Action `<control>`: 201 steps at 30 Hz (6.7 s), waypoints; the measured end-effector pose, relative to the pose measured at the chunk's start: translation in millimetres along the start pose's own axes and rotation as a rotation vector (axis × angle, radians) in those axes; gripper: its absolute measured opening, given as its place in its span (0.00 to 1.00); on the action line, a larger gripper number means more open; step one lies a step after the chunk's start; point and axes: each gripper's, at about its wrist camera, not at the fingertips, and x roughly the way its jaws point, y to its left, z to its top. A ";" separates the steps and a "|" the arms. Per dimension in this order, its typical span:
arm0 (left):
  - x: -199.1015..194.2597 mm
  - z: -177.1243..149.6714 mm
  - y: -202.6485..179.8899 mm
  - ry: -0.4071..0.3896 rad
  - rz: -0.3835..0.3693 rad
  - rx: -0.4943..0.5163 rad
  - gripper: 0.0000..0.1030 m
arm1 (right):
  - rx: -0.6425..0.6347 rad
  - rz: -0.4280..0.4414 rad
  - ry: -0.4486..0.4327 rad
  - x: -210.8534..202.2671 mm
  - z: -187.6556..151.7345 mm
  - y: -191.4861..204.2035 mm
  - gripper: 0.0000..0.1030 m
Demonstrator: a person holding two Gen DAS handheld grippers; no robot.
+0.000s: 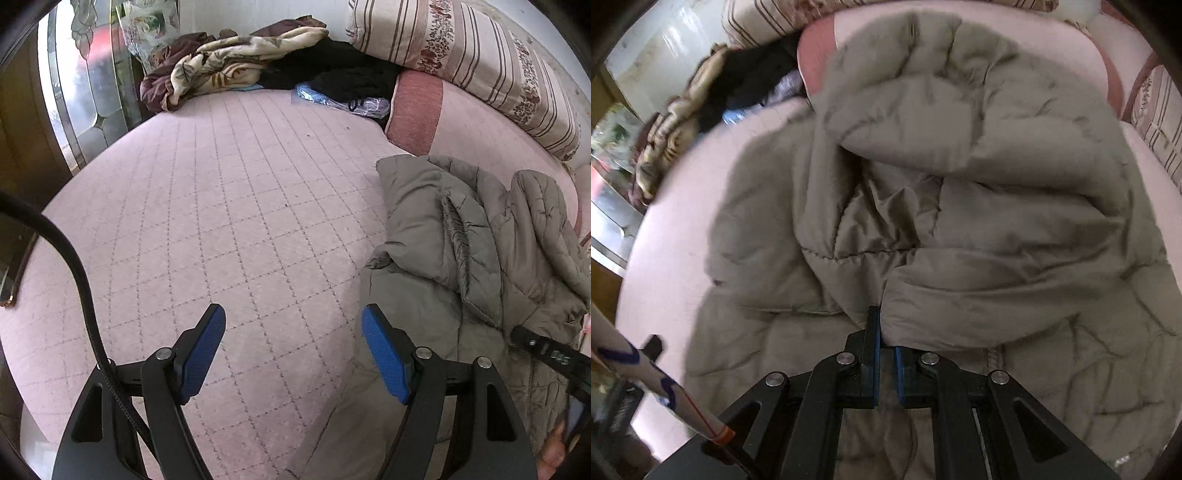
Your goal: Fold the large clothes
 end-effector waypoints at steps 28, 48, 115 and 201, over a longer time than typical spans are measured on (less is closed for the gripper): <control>3.2 -0.9 1.0 0.017 0.024 0.001 0.73 | -0.069 -0.276 0.024 12.1 47.9 -45.7 0.53; 5.3 -4.7 -1.5 0.013 0.049 0.000 0.73 | -0.200 -0.189 -0.034 20.5 58.0 47.1 0.53; -7.7 -98.9 33.9 0.422 -0.641 -0.124 0.78 | 0.426 0.183 -0.070 -111.7 -157.1 -355.7 0.86; -201.4 -82.9 -41.1 0.037 -0.335 0.096 0.18 | 0.051 0.389 -0.242 -253.8 -143.2 -239.2 0.25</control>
